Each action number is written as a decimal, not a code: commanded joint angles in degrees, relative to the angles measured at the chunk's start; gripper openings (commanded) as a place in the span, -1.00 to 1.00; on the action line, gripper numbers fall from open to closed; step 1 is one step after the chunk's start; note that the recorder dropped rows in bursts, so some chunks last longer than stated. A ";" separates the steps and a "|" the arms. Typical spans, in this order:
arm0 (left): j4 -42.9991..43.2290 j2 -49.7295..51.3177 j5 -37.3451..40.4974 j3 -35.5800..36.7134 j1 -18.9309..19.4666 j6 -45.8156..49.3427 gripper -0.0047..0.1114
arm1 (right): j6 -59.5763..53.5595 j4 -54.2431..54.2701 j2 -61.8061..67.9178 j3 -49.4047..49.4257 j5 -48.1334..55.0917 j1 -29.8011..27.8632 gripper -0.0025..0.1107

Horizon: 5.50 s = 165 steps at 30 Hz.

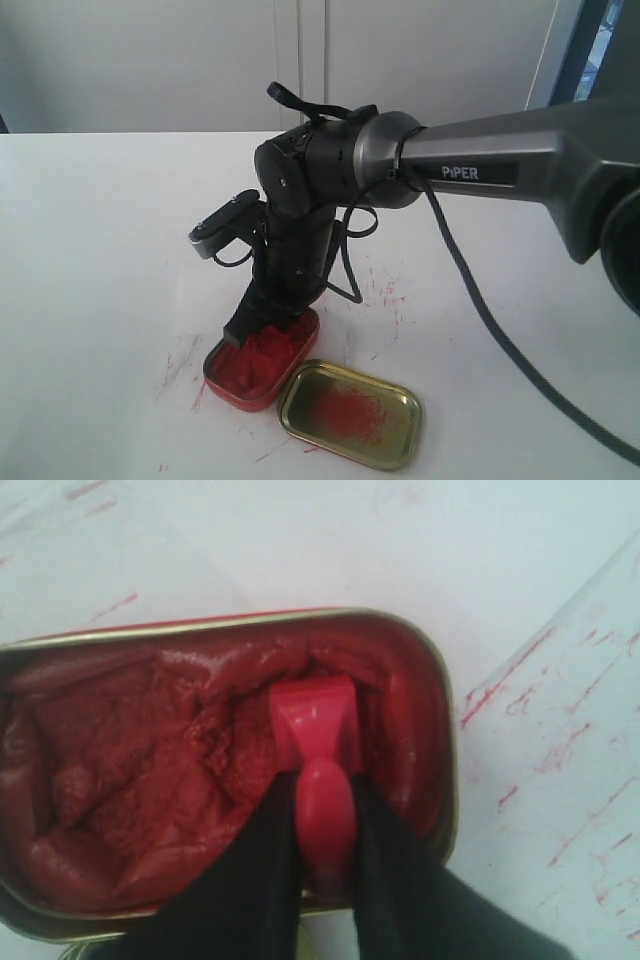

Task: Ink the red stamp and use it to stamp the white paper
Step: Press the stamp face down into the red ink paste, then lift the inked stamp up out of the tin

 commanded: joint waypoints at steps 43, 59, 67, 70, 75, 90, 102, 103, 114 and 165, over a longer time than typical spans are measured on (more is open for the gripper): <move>0.05 0.39 0.10 -0.21 0.13 0.00 -0.92 | 0.49 -0.74 4.97 -1.33 4.60 0.00 -0.96; 0.05 0.39 0.10 -0.21 0.13 0.00 -0.92 | 0.57 -0.74 -2.62 -1.33 2.58 0.00 -0.96; 0.05 0.39 0.10 -0.21 0.13 0.00 -0.92 | 0.44 -0.74 -3.08 -1.33 2.58 0.00 -0.96; 0.05 0.39 0.10 -0.21 0.13 0.00 -0.92 | 0.44 -0.74 -3.08 -1.33 2.58 0.00 -0.96; 0.05 0.39 0.10 -0.21 0.13 0.00 -0.92 | 0.44 -0.74 -3.08 -1.33 2.58 0.00 -0.96; 0.05 0.39 0.10 -0.21 0.13 0.00 -0.92 | 0.57 -0.74 -3.08 -1.33 2.58 0.00 -0.96; 0.05 0.39 0.10 -0.21 0.13 0.00 -0.92 | 0.55 -0.74 -3.17 -1.33 2.38 0.00 -0.96; 0.05 0.39 0.10 -0.21 0.13 0.00 -0.92 | 0.55 -0.74 -3.31 -1.37 2.14 0.00 -0.96; 0.05 0.39 0.10 -0.21 0.13 0.00 -0.92 | 2.02 -0.74 -3.54 -8.03 1.97 0.00 -0.96; 0.05 0.39 0.10 -0.21 0.13 0.00 -0.92 | 0.25 -0.35 19.91 -40.55 19.50 0.00 -0.96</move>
